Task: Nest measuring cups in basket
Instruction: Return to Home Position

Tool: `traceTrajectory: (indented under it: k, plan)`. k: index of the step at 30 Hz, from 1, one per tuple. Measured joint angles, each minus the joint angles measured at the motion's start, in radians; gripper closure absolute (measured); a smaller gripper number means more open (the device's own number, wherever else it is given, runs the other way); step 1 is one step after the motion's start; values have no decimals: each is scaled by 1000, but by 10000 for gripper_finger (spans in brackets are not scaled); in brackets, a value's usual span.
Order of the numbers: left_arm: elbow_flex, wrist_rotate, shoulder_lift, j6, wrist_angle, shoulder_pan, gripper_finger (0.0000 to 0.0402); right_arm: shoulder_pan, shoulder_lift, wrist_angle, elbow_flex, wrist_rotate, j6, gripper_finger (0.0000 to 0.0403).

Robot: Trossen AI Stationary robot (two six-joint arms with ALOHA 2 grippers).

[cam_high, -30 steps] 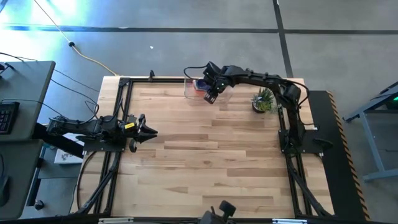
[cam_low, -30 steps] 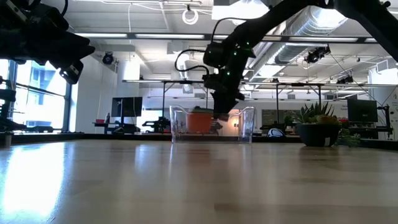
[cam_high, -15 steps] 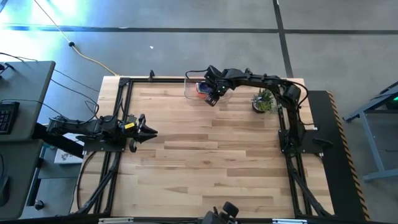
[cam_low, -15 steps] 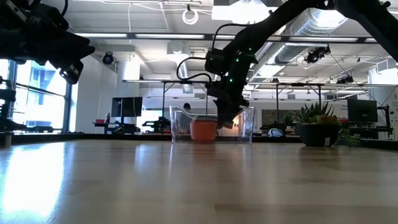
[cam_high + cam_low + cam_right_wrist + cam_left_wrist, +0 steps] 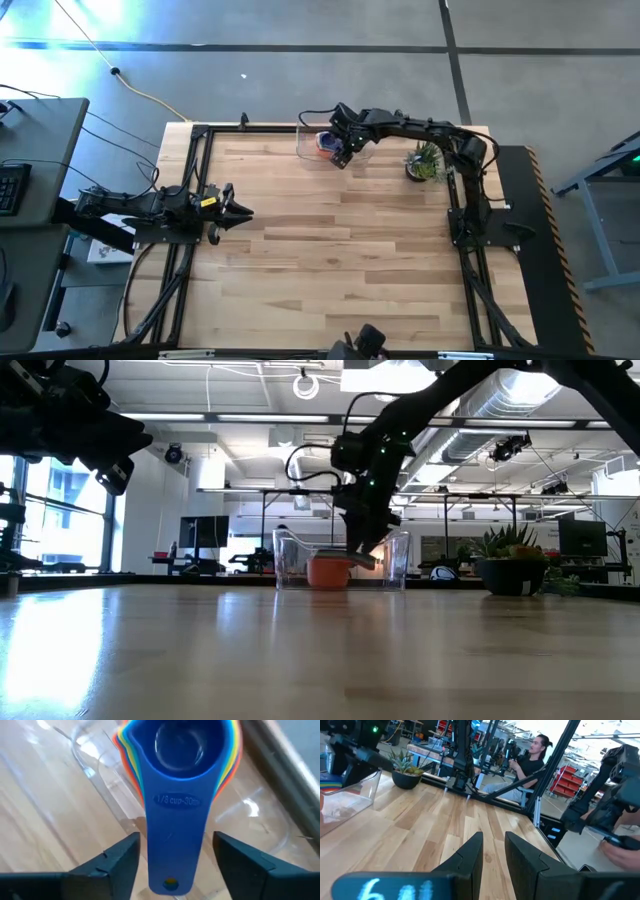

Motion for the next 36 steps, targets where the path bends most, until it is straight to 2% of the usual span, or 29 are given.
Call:
traceTrajectory:
  k: [4, 13, 16, 19, 21, 24, 28, 32, 36]
  plan:
    - [0, 0, 0, 0, 0, 0, 330, 0, -44, -5, 0, 6, 27, 142]
    - [0, 0, 0, 0, 0, 0, 330, 41, -233, -33, 0, -72, 142, 143]
    - [0, 0, 0, 0, 0, 0, 330, 92, -321, -30, 0, -3, 184, 153]
    - [0, 0, 0, 0, 0, 0, 330, 158, -413, -7, -17, 147, 198, 163]
    - [0, 0, 0, 0, 0, 0, 330, 200, -494, 90, -94, 228, 246, 167]
    - [0, 0, 0, 0, 0, 0, 330, 254, -622, 346, -289, 290, 319, 169]
    - [0, 0, 0, 0, 0, 0, 330, 303, -779, 625, -559, 317, 350, 169]
    - [0, 0, 0, 0, 0, 0, 330, 357, -919, 793, -770, 323, 400, 169]
    - [0, 0, 0, 0, 0, 0, 330, 434, -1041, 977, -957, 384, 401, 169]
